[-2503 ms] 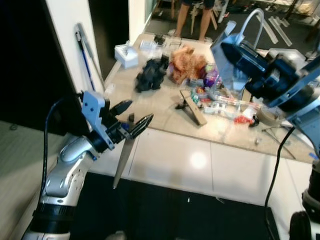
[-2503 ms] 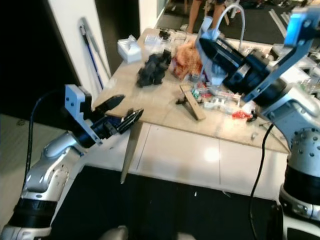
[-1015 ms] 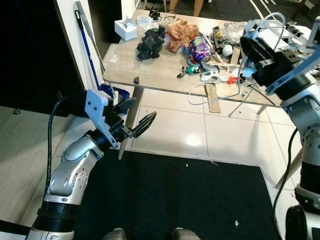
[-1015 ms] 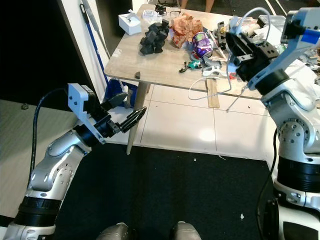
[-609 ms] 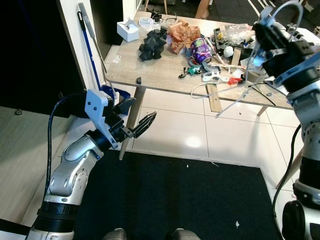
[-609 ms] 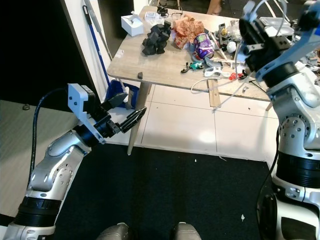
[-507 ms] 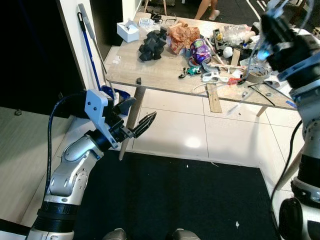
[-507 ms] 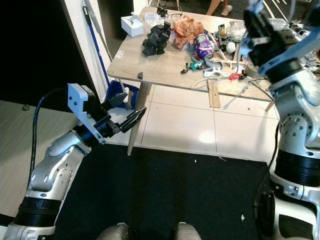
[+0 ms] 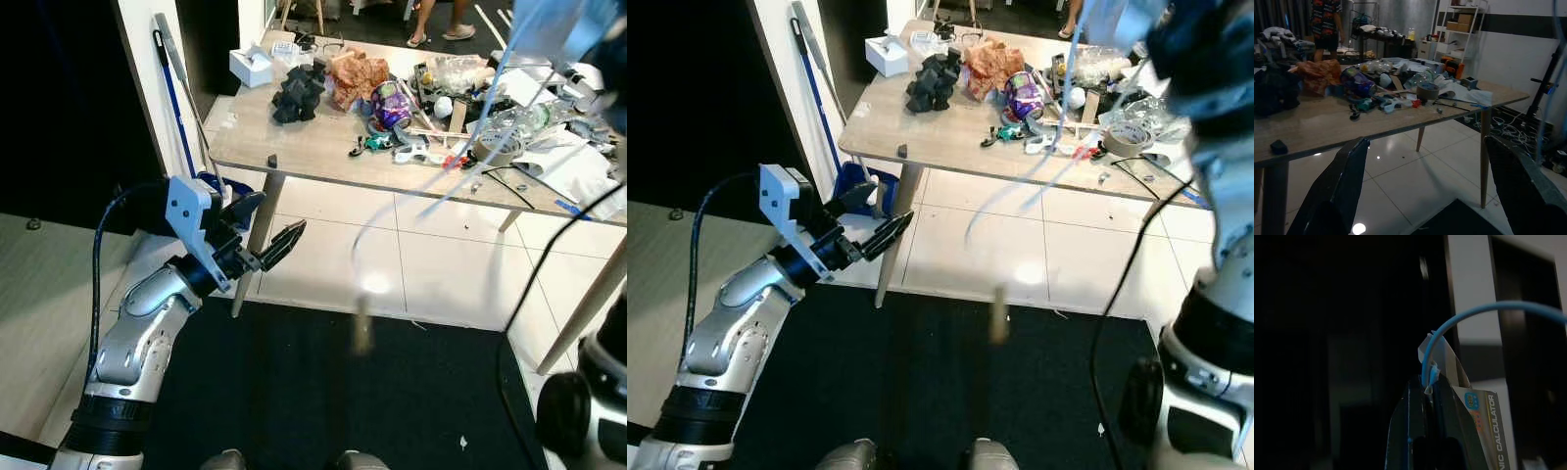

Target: Picking trash to rubbish bin

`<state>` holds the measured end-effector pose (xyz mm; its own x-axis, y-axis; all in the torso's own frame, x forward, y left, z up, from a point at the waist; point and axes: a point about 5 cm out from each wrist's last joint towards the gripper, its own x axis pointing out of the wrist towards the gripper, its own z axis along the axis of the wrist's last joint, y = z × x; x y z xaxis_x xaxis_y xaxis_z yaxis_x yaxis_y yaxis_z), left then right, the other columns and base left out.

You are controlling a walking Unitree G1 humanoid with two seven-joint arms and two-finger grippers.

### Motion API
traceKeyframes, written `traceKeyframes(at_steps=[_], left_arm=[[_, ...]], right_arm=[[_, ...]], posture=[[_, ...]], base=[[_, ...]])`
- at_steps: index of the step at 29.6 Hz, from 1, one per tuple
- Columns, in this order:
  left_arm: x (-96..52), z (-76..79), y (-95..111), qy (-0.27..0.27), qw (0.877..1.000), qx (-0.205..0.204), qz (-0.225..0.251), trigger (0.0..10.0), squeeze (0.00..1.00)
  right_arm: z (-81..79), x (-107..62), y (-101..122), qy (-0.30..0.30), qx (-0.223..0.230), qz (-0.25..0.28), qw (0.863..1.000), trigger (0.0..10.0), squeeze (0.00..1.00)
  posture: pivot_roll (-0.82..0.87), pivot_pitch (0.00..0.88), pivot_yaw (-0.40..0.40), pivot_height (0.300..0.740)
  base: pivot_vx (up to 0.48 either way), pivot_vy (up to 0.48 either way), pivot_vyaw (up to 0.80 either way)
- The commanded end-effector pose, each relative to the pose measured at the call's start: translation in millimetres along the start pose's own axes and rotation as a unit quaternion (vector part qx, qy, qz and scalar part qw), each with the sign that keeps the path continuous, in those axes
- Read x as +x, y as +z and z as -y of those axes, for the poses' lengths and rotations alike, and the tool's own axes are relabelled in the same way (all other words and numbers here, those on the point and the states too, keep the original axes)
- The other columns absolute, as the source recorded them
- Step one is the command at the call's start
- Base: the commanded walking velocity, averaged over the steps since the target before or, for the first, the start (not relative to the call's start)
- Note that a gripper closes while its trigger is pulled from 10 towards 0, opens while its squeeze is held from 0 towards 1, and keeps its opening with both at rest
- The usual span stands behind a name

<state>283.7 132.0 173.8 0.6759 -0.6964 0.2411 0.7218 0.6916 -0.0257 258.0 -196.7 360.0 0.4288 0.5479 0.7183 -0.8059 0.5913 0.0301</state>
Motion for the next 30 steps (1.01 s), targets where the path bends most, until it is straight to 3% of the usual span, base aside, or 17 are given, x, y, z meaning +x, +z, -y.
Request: traceKeyframes(at_steps=[1, 3, 4, 5, 6, 11, 15, 20, 30], left_arm=[[-0.3, 0.7, -4.8, -0.002, 1.0, 0.003, -0.01, 10.0, 0.0], [-0.9, 0.1, -5.1, -0.001, 1.0, 0.003, -0.011, 10.0, 0.0], [-0.9, 0.0, -5.5, 0.0, 1.0, 0.004, -0.011, 10.0, 0.0], [-0.9, 0.0, -5.5, 0.0, 1.0, 0.004, -0.011, 10.0, 0.0], [-0.6, 0.0, -6.0, 0.0, 1.0, 0.004, -0.012, 10.0, 0.0], [-0.2, -0.3, -6.7, 0.0, 1.0, 0.005, -0.013, 10.0, 0.0], [-0.6, -1.4, -8.0, 0.003, 1.0, 0.006, -0.014, 10.0, 0.0], [-2.2, -5.9, -8.8, 0.015, 1.0, 0.015, -0.018, 10.0, 0.0], [-2.9, -7.6, -8.3, 0.019, 0.999, 0.02, -0.017, 10.0, 0.0]], right_arm=[[0.0, -0.6, -19.5, 0.003, -0.027, -0.074, 0.997, 10.0, 0.0], [3.6, -5.0, -34.9, -0.011, -0.051, -0.131, 0.99, 10.0, 0.0], [9.6, -10.9, -50.3, -0.032, -0.068, -0.186, 0.98, 10.0, 0.0], [9.6, -10.9, -50.3, -0.032, -0.068, -0.186, 0.98, 10.0, 0.0], [17.0, -21.9, -68.9, -0.06, -0.091, -0.255, 0.961, 10.0, 0.0], [24.1, -39.0, -92.0, -0.087, -0.102, -0.336, 0.932, 10.0, 0.0], [27.7, -45.5, -100.8, -0.106, -0.091, -0.349, 0.927, 10.0, 0.0], [39.0, -69.2, -124.1, -0.142, -0.071, -0.401, 0.902, 10.0, 0.0], [41.6, -81.3, -137.6, -0.157, -0.057, -0.418, 0.893, 10.0, 0.0]], posture=[[-0.06, 0.0, -0.032, 0.74], [-0.06, 0.0, -0.032, 0.74], [-0.06, 0.0, -0.033, 0.74], [-0.06, 0.0, -0.033, 0.74], [-0.06, 0.0, -0.033, 0.74], [-0.06, 0.0, -0.033, 0.74], [-0.06, 0.0, -0.037, 0.74], [-0.06, 0.0, -0.039, 0.74], [-0.06, 0.0, -0.04, 0.74]], base=[[0.0, 0.0, 0.0], [0.0, 0.0, 0.0], [0.0, 0.0, 0.0], [0.0, 0.0, 0.0], [0.0, 0.0, 0.0], [0.0, 0.0, 0.0], [0.0, 0.0, 0.0], [0.0, 0.0, -0.69], [0.0, 0.0, -0.75]])
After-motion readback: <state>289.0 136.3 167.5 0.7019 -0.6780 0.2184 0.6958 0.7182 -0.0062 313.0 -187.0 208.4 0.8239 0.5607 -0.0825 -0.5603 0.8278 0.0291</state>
